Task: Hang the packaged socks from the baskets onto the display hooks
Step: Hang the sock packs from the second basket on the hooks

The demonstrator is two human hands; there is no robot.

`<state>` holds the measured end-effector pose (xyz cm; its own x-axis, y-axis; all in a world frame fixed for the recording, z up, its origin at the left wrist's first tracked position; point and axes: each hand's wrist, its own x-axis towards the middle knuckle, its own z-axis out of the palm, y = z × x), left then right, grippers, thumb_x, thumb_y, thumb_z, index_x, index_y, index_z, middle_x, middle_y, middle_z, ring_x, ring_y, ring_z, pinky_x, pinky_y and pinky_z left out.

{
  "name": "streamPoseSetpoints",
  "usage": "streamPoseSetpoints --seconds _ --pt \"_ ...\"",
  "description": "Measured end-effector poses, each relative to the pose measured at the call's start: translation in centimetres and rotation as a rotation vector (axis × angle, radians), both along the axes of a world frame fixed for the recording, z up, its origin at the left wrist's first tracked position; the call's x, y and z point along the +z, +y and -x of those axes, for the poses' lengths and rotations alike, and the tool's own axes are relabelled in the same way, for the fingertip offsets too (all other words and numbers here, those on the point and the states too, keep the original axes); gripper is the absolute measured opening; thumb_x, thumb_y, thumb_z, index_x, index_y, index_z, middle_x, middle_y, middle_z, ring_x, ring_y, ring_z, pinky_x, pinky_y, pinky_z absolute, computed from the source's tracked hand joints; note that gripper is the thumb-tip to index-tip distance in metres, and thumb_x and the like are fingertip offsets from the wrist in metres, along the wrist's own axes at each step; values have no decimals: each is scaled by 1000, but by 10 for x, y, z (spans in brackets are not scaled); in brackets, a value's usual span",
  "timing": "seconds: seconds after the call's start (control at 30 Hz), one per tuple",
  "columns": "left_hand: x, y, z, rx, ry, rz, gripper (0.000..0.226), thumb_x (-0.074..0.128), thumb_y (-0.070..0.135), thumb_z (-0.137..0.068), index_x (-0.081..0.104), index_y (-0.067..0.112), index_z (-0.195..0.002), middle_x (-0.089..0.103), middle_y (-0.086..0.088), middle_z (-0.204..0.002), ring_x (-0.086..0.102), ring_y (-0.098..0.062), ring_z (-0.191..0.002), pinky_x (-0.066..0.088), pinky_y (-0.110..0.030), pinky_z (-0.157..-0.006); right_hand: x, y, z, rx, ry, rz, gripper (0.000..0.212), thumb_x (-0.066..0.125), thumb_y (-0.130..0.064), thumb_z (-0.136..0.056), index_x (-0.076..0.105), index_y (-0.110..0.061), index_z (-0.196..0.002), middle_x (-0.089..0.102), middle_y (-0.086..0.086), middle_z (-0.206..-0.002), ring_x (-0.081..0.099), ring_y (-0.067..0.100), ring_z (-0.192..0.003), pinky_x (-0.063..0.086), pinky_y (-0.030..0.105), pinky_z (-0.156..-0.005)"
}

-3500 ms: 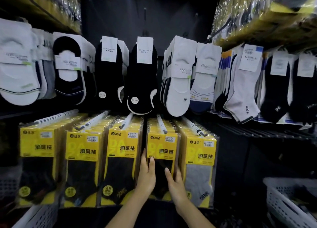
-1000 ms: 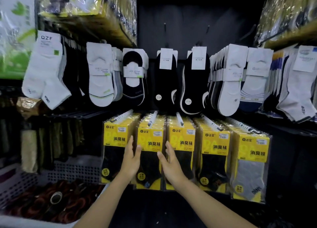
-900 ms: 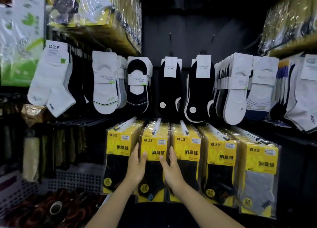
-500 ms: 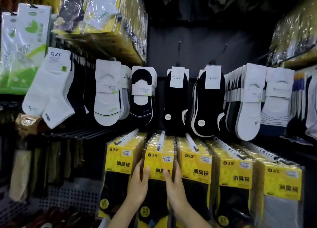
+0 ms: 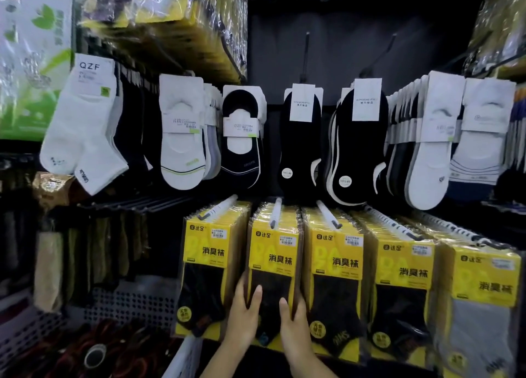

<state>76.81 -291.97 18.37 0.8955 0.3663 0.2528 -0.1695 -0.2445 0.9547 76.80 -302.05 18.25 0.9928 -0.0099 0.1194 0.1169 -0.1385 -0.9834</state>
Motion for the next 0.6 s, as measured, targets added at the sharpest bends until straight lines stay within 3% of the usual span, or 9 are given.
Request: streamPoseSetpoints --seconds 0.23,0.3,0.4,0.5,0.6 --pt "11 10 36 40 -48 -46 57 45 38 -96 29 19 -147 38 1 -148 35 -16 -137 31 -29 -110 19 -13 32 41 -71 7 65 44 -44 -96 14 -26 -152 22 -3 -158 22 17 -144 23 32 -114" --pt "21 18 51 74 -110 -85 44 44 35 -97 43 21 -139 47 3 -140 42 -12 -130 35 -22 -101 32 -17 43 25 -149 17 65 44 -45 -96 14 -29 -151 18 -8 -158 19 14 -145 21 32 -114" --pt "38 40 68 149 -237 -66 26 45 29 -98 55 25 -121 59 5 -123 52 -11 -119 37 -10 -87 54 -17 52 38 -297 18 54 46 -38 -97 26 -30 -147 26 -9 -154 25 5 -138 24 30 -113" --pt "51 66 69 246 -270 -31 40 46 28 -98 44 17 -136 46 -1 -137 45 -16 -125 38 -24 -99 69 -3 56 130 -326 36 50 47 -32 -98 29 -30 -144 30 -10 -150 28 5 -136 26 28 -113" --pt "59 83 60 282 -190 -48 59 45 33 -97 23 16 -149 25 -6 -153 30 -22 -138 29 -38 -112 76 21 55 221 -301 52 54 46 -32 -99 23 -28 -148 25 -9 -154 24 8 -141 24 27 -112"
